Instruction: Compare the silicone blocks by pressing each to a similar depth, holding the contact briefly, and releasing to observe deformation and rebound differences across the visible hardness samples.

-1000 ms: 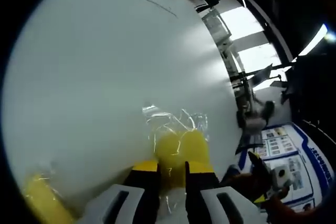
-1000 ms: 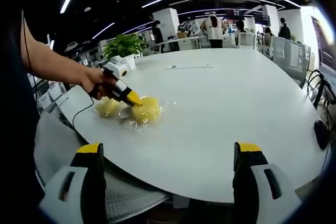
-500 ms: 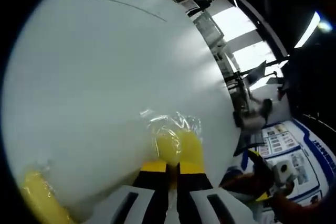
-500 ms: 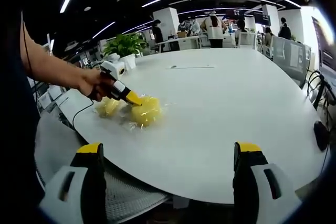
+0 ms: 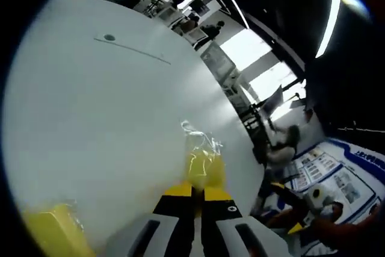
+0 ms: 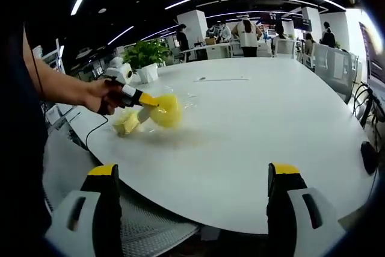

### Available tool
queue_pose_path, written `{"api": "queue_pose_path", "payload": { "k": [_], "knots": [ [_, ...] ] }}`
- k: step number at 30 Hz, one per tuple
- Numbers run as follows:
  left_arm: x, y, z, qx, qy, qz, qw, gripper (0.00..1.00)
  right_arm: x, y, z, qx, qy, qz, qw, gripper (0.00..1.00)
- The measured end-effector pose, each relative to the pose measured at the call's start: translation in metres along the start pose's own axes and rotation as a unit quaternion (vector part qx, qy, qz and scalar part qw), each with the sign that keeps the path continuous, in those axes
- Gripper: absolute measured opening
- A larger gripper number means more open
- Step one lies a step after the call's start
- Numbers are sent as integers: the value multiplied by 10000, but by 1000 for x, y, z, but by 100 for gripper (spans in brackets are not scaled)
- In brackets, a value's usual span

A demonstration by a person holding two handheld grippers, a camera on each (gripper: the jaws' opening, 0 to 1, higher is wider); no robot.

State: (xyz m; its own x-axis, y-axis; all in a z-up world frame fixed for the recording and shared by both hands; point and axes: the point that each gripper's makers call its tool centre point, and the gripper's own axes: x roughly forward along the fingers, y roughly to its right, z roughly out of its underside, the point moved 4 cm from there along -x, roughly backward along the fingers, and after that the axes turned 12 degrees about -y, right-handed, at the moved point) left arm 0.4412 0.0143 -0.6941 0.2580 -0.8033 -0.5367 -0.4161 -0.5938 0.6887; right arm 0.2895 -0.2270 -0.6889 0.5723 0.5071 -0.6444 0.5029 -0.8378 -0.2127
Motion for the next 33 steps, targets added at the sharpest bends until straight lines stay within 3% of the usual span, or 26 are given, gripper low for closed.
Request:
{"api": "queue_pose_path", "payload": {
  "k": [5,12,19,33],
  "knots": [
    [-15,9,-15,5,329,159,9993,0,0,2,-9,-67,-20,-32,10000,96],
    [-31,27,-32,422,633,230,9968,0,0,3,-22,-197,6,-5,9998,96],
    [-46,45,-48,927,899,375,9909,0,1,-4,-27,-243,38,-71,9997,96],
    [-78,75,-72,1218,1512,645,9788,0,2,-8,-42,-248,185,-141,9994,96]
  ]
}}
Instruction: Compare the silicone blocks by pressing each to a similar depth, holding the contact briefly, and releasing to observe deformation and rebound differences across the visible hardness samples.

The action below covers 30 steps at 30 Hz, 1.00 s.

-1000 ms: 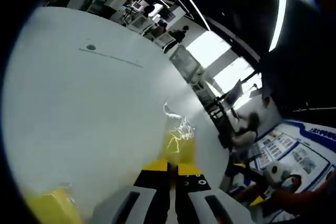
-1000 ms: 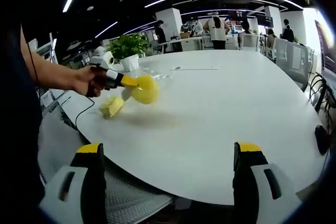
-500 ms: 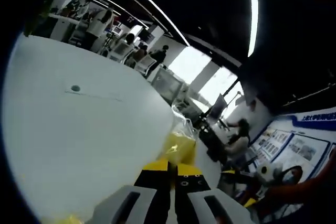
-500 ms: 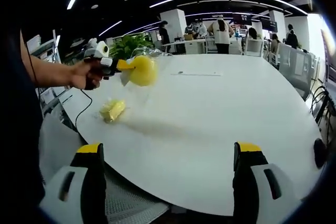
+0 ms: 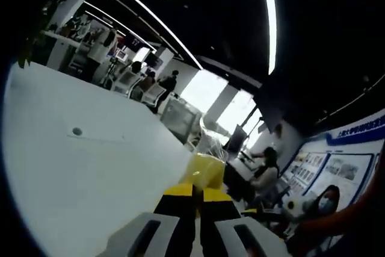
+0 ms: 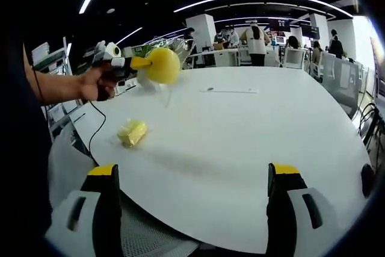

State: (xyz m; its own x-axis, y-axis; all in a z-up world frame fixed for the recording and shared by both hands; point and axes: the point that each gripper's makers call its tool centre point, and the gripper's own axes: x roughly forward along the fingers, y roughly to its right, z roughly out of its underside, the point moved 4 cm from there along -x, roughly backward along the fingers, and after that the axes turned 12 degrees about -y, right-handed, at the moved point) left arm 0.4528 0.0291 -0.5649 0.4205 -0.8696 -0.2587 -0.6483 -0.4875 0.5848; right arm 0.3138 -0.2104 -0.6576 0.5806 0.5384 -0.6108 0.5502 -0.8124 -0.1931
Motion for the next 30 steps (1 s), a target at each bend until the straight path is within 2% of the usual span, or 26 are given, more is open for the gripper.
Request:
{"api": "queue_pose_path", "payload": {
  "k": [8,12,15,22,26,30],
  "knots": [
    [-23,17,-27,332,412,72,9986,0,-3,-4,-6,102,175,-2,9998,96],
    [-34,25,-34,422,535,117,9976,0,-2,-6,-7,190,242,-11,9995,96],
    [-39,27,-35,427,537,170,9975,0,-4,-7,-16,456,488,-58,9978,96],
    [-48,37,-33,481,537,321,9969,0,-14,-18,-35,343,726,-69,9967,96],
    [-51,49,-29,499,494,419,9967,0,-19,-27,-51,196,886,-128,9958,96],
    [-55,54,-26,549,456,459,9964,0,-26,-33,-76,100,1151,-168,9932,96]
  ]
}}
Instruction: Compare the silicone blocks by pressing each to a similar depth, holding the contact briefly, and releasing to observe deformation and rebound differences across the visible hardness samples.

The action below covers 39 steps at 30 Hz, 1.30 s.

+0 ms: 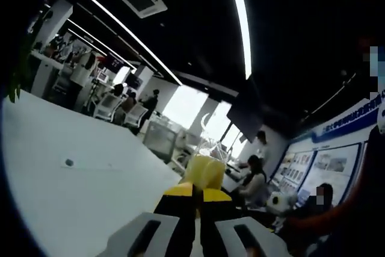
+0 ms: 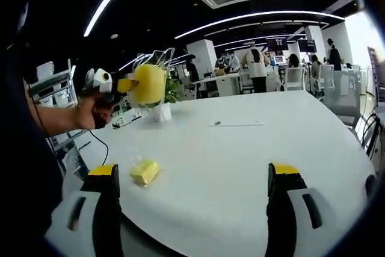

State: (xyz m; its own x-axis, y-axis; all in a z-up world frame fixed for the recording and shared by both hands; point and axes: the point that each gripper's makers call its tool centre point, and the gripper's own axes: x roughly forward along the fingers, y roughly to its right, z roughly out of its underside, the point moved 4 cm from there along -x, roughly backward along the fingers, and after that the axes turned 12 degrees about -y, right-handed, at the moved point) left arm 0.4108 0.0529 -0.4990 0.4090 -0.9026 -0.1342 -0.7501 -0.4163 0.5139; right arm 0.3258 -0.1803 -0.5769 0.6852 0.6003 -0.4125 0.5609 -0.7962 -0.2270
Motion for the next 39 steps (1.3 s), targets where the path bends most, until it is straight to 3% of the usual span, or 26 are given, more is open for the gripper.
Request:
{"api": "queue_pose_path", "payload": {
  "k": [7,11,12,15,19,27,39],
  "knots": [
    [-6,8,2,-67,39,94,9999,0,-1,-13,-28,-184,208,-142,9995,96],
    [-8,15,2,-83,40,157,9998,0,-5,-23,-53,-316,411,-275,9983,96],
    [-8,15,2,-77,60,187,9998,0,-5,-26,-59,-353,422,-336,9979,95],
    [-9,22,2,-49,70,243,9997,0,-3,-39,-60,-460,127,-751,9960,76],
    [-11,27,2,-36,65,304,9995,0,1,-47,-70,-564,227,-826,9947,79],
    [-17,36,5,-92,68,424,9990,0,15,-67,-102,-677,448,-1260,9887,73],
    [-19,45,9,-63,39,563,9984,0,46,-84,-106,-746,314,-1655,9829,62]
  ]
}}
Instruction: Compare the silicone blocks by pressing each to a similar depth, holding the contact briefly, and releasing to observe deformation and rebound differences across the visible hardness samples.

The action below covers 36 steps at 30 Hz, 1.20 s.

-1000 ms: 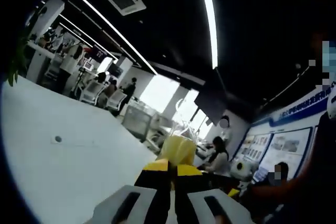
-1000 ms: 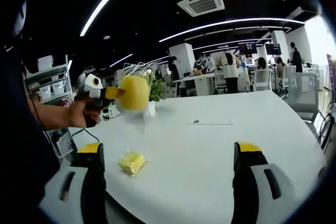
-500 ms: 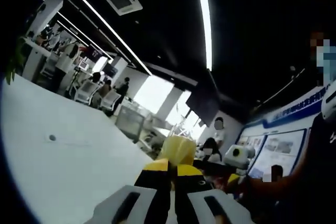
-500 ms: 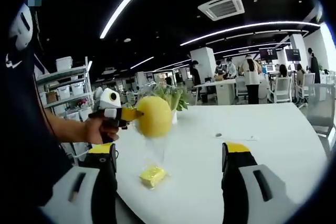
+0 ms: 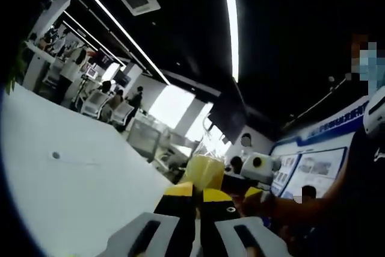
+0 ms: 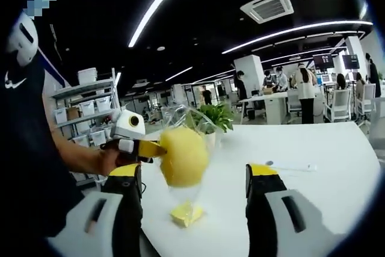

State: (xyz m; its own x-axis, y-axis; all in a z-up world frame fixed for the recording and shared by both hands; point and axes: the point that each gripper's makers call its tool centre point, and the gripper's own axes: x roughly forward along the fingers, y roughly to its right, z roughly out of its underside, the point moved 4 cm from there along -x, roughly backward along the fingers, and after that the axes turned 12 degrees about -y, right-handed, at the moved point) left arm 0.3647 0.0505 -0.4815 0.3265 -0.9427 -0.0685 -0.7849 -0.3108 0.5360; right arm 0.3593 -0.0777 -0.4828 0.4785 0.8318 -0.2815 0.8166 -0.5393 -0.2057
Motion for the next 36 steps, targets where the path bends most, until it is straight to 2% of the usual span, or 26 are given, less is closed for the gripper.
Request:
{"api": "queue_pose_path", "payload": {
  "k": [10,13,15,21,24,28,36],
  "knots": [
    [-2,4,7,-63,118,224,9997,0,10,-5,1,-29,-131,-248,9996,49],
    [-2,8,7,-30,91,255,9996,0,12,-10,0,6,-44,-492,9988,40],
    [-1,10,7,-8,73,279,9996,0,16,-13,3,162,-158,-669,9975,39],
    [-1,12,5,75,8,278,9996,0,19,-15,4,91,-114,-690,9975,34],
    [-2,10,8,27,8,278,9996,0,19,-13,4,161,-81,-628,9979,36],
    [-2,10,10,-38,35,266,9996,0,18,-13,4,206,-49,-639,9977,29],
    [-2,12,8,-93,71,303,9995,0,18,-14,2,222,5,-709,9972,25]
  ]
}}
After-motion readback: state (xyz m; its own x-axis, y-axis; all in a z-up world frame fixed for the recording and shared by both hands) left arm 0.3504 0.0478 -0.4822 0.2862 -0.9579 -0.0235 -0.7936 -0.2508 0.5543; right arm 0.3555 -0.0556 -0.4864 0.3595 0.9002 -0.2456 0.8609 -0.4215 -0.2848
